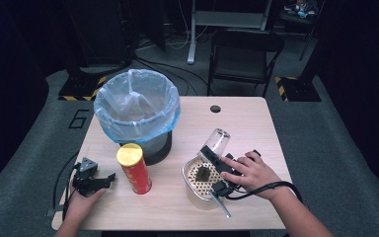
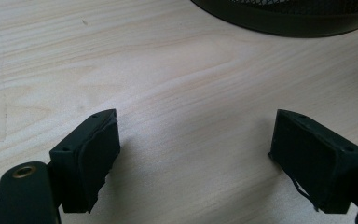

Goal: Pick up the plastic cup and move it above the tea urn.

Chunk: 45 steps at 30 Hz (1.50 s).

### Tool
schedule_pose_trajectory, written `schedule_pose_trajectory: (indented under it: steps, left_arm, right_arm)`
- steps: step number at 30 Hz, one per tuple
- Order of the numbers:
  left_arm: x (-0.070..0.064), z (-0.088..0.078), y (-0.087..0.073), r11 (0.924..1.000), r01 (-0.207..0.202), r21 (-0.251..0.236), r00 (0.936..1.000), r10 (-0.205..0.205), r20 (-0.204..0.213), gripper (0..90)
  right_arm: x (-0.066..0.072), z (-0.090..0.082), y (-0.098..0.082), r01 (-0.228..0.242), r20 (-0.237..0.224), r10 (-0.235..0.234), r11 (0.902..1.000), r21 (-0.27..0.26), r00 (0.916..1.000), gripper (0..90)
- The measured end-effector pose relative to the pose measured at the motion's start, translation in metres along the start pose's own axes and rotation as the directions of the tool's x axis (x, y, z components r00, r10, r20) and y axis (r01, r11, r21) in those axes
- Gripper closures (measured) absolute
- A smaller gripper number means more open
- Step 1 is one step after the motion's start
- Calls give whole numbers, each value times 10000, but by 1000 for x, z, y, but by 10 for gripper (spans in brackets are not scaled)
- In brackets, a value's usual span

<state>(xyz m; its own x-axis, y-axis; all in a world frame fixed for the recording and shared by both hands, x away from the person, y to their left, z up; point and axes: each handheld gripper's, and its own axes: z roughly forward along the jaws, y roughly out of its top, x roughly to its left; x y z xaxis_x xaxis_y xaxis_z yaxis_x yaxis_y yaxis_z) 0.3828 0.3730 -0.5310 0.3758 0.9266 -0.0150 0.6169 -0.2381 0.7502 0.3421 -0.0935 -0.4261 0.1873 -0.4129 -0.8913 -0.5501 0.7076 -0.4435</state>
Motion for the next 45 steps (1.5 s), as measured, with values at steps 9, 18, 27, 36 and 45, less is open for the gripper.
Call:
schedule_pose_trajectory:
  steps: [9,18,27,36,45]
  left_arm:
    - [0,0,0,10000,-47,5,10000,47,-16,152]
    - [0,0,0,10000,-5,-3,10000,5,0,151]
    - [0,0,0,10000,4,-2,10000,-4,1,152]
    - [0,0,0,10000,-7,0,10000,7,1,152]
    - [0,0,0,10000,7,-3,10000,-7,1,152]
  right_arm:
    - [-1,1,-1,10,85,-10,10000,-20,10000,327]
    - [-5,1,-3,-101,253,101,9999,33,9996,326]
    - [-8,1,-2,-72,424,67,9999,117,9991,325]
    - [-11,2,-1,136,505,-140,9999,87,9986,323]
    - [-11,2,0,-233,1015,210,9995,217,9946,320]
